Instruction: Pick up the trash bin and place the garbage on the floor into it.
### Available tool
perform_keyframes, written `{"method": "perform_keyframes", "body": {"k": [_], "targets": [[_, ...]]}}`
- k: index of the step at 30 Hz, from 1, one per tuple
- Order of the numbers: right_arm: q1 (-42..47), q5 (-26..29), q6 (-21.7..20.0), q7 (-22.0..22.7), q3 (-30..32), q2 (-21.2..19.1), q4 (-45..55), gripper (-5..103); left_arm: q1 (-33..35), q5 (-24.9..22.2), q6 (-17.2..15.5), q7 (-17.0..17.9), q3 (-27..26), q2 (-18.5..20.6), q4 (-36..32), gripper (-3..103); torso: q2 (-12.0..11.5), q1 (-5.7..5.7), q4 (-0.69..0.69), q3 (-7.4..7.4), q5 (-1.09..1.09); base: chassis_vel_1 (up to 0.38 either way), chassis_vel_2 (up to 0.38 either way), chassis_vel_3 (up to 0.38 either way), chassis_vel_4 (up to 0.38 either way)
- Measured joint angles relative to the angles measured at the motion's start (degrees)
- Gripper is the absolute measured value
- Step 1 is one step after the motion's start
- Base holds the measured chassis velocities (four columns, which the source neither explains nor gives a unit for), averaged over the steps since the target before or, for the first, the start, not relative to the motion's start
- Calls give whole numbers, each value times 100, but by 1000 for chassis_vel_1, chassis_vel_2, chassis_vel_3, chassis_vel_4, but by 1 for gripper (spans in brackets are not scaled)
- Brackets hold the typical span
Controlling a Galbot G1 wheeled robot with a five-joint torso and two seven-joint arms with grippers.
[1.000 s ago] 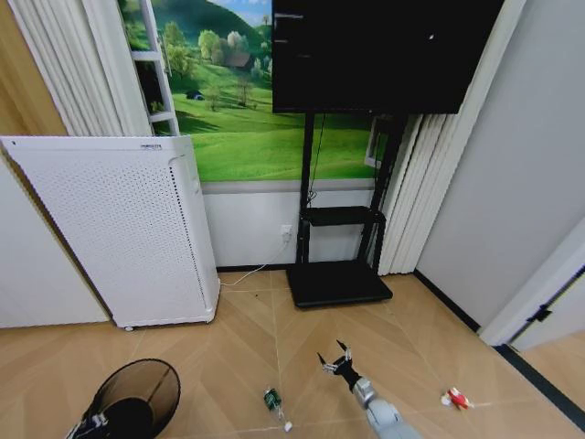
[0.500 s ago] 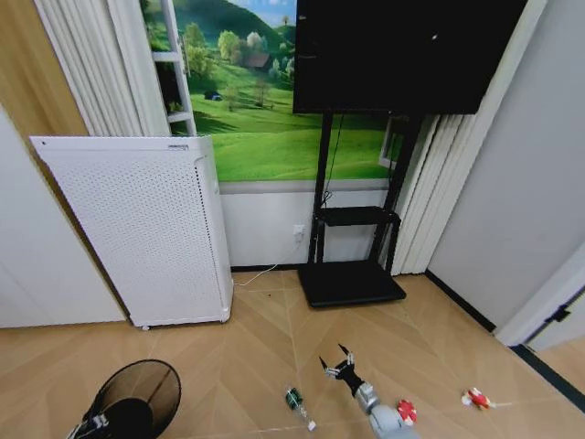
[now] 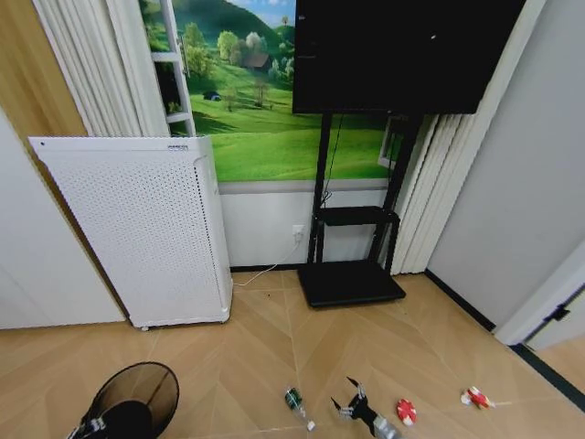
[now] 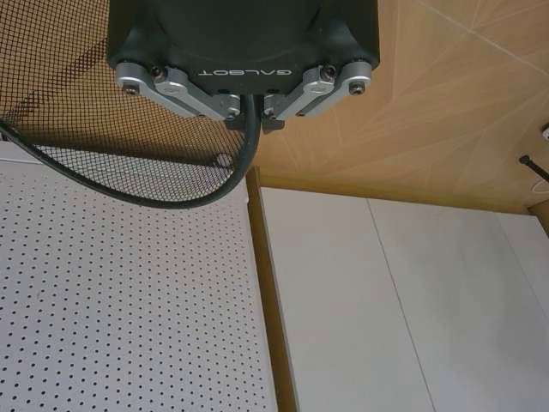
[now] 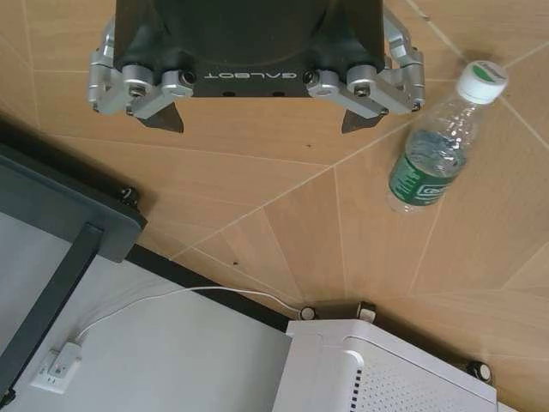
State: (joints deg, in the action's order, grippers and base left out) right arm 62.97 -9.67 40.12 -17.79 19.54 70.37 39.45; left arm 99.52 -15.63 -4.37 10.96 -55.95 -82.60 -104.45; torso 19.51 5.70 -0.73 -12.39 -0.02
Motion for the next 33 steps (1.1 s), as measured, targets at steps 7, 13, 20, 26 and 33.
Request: {"method": "perform_keyframes", "body": {"k": [7,13,20,26,33], "targets": [[300,-282,158,-4,12,220,144,100,-36,91,2,3,65,-108,15,6,0,0,1,0,2,0,0,0,0],[398,-397,218,-18,7,257,162,100,-29,102,3,4,65,-118,13,6,0,0,-1,0,3,0,0,0,0],[611,-481,270,-96,-15,304,238,100,-61,102,21,5,41,-112,66,6,0,0,0,0,1,0,0,0,0],[646,-782,154,-169,7,512,205,100,-70,104,32,8,41,-117,117,6,0,0,0,0,1,0,0,0,0],[339,-935,-76,306,-126,708,-105,100,-50,95,36,8,-13,-93,137,6,0,0,1,0,1,0,0,0,0]]}}
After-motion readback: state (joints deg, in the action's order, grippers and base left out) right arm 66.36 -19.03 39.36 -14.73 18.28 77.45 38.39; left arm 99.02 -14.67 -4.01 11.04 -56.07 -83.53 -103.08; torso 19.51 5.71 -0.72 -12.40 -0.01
